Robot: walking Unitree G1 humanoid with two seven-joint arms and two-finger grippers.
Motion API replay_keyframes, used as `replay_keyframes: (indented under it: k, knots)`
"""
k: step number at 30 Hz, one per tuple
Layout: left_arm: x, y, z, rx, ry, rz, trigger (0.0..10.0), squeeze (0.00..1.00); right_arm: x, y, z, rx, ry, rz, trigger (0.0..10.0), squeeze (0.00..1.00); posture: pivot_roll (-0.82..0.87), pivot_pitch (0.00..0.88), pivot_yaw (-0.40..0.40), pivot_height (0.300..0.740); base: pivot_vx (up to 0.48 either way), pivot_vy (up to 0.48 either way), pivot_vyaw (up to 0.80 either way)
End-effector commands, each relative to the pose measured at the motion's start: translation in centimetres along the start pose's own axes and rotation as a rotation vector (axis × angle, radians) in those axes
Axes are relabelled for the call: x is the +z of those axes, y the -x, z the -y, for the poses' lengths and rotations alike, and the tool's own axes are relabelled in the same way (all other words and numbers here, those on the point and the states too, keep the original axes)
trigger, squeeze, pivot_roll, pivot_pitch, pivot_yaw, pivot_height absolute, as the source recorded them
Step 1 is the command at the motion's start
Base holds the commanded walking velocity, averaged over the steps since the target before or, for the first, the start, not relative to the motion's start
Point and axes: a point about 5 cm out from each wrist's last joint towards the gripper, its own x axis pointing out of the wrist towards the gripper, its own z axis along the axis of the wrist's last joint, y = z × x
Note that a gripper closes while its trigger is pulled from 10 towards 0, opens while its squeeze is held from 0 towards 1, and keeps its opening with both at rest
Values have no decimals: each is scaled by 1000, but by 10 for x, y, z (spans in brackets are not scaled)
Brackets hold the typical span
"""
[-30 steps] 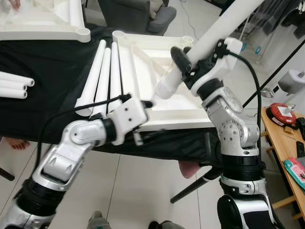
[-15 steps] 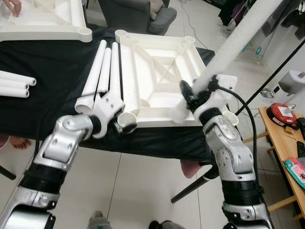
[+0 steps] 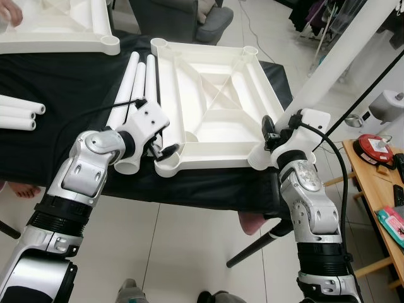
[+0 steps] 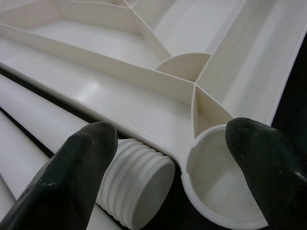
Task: Building children table
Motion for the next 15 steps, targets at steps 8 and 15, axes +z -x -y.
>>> replay_keyframes:
  k: [8,15]
  knots:
    - [1,7,32,-221,166,80,10000,0,1,2,13,-57,57,7,10000,0,191,135,-104,740,0,0,0]
    - [16,25,31,-374,201,194,10000,0,1,1,13,-58,58,12,10000,0,189,132,-102,740,0,0,0]
